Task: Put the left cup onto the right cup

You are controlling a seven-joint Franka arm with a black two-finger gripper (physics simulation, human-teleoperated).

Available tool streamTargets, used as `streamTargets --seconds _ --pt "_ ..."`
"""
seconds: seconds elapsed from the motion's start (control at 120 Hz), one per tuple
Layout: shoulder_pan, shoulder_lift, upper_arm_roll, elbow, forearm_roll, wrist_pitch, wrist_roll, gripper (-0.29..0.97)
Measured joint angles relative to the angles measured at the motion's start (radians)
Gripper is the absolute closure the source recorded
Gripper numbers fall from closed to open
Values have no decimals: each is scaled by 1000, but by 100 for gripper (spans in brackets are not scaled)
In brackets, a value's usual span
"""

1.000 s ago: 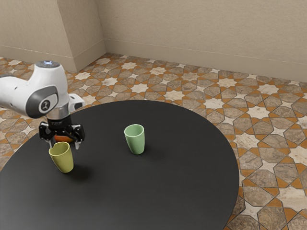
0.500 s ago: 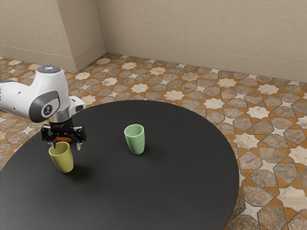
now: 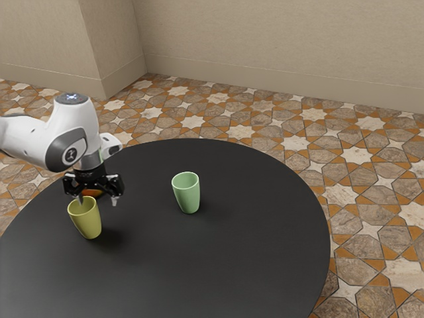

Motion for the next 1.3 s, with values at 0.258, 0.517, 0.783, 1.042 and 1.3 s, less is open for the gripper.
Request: streamTargets --seconds 0.258,0.517,0.783,1.042,1.3 --pt "-1 11 0 0 -2 23 -1 0" --pt "10 31 0 0 -2 58 -4 0" --pt "24 34 0 0 -2 73 -7 0" --pt "17 38 0 0 -9 77 -10 0" --pt "20 75 0 -1 -22 98 -11 0"
